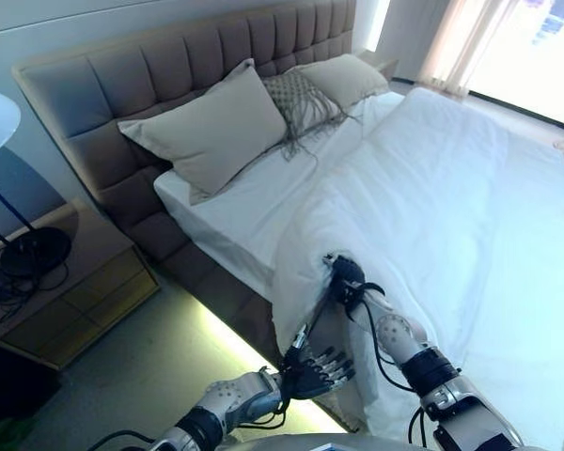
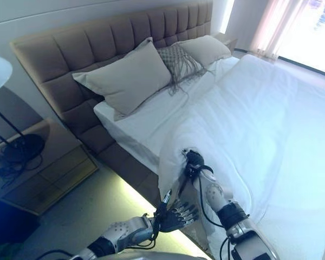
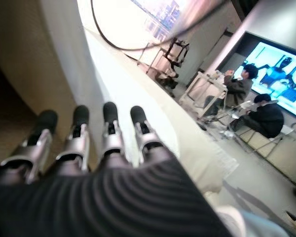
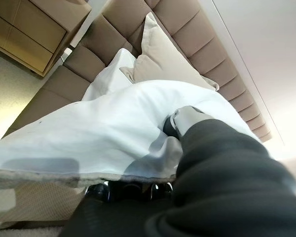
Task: Make the bed neatly
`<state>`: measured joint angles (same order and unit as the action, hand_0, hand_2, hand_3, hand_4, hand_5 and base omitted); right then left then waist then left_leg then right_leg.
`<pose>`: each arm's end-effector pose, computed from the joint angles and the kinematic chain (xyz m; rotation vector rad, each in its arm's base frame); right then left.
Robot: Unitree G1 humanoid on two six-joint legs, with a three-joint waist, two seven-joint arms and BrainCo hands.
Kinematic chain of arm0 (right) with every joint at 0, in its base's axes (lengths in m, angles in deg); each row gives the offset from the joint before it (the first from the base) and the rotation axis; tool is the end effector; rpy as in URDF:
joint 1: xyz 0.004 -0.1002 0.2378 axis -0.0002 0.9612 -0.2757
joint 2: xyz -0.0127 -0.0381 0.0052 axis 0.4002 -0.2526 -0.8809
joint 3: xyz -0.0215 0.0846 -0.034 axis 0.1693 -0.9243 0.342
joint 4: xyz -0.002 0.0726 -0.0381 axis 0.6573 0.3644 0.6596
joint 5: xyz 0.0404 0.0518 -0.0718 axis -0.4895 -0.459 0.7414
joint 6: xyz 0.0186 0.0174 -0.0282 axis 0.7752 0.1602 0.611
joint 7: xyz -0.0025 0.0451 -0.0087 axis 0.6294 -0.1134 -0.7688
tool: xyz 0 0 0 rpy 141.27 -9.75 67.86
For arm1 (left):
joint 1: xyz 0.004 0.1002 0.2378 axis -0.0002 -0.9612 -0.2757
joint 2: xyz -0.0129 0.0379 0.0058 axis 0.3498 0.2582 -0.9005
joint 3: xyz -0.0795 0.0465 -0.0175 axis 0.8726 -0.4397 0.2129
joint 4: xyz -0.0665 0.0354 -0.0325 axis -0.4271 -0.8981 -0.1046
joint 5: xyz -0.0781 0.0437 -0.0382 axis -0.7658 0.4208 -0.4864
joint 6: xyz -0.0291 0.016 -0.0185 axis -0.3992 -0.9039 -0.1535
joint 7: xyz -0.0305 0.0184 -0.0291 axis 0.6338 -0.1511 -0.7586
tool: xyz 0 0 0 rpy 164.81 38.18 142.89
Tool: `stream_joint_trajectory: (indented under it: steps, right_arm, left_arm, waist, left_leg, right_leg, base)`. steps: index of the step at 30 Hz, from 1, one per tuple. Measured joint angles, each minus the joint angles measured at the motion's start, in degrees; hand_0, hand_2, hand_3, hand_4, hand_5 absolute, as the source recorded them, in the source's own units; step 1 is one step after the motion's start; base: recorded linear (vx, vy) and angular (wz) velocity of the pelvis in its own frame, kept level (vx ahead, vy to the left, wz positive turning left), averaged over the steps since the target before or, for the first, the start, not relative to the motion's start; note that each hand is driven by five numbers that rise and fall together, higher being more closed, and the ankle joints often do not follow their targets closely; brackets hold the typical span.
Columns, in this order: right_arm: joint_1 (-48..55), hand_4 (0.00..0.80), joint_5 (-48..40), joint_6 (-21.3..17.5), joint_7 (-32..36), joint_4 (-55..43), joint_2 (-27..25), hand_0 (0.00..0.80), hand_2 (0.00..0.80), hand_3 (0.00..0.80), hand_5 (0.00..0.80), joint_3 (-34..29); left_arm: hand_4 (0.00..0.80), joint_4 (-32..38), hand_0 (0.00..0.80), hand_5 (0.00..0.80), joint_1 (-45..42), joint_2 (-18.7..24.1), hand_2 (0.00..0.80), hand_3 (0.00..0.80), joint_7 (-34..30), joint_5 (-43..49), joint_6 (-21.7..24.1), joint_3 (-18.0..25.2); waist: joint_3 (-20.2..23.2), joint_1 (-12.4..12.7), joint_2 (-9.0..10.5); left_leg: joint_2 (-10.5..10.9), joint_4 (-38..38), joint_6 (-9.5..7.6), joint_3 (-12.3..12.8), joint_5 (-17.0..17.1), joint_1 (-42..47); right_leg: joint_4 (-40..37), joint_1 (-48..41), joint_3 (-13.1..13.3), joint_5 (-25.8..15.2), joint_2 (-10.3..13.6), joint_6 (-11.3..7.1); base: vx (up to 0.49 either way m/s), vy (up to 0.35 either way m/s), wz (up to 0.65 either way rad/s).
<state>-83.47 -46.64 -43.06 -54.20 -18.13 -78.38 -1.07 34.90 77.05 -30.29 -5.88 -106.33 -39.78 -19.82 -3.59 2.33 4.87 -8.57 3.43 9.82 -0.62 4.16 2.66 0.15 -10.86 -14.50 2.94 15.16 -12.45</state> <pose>0.2366 -0.1187 0.0373 0.5235 0.5775 0.0142 0.1500 0.0719 -0.0429 -1.4991 1.2709 -0.2634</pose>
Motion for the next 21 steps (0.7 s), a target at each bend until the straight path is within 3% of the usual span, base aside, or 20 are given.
stream_joint_trajectory:
  steps: [12,18,21]
  right_arm:
    - [3.5,0.800,-1.0,-0.5,-1.3,-4.6,0.7,0.800,0.800,0.800,0.800,2.5]
    - [4.9,0.800,-1.0,0.3,0.6,-7.2,0.9,0.800,0.800,0.800,0.800,2.6]
    - [4.9,0.800,-1.0,0.7,1.5,-8.0,0.6,0.800,0.800,0.800,0.800,2.6]
  left_arm:
    - [0.000,-1.7,0.000,0.000,4.9,-2.6,0.000,0.000,0.4,-0.3,5.2,4.9]
    - [0.000,-1.7,0.000,0.000,5.8,-2.5,0.000,0.000,2.9,-0.3,8.0,8.4]
    - [0.000,-2.2,0.000,0.000,7.2,-2.6,0.000,0.000,3.6,-0.3,9.0,8.6]
  waist:
    - [-0.7,-3.0,0.31]
    - [-0.8,-3.4,0.07]
    - [-0.4,-3.8,-0.41]
  left_leg:
    - [-0.5,1.0,0.20,3.6,-0.2,4.6]
    - [-2.2,1.3,0.73,6.5,-0.4,5.6]
    - [-2.5,1.2,0.73,6.8,-0.3,4.0]
  right_leg:
    - [0.1,-1.9,2.5,0.0,0.0,0.00]
    - [0.1,-0.1,5.1,-0.5,-1.5,0.66]
    - [0.1,2.0,6.0,-0.8,-2.0,0.96]
  base:
    - [0.077,0.019,-0.12]
    - [-0.059,-0.027,-0.26]
    - [-0.142,0.040,-0.11]
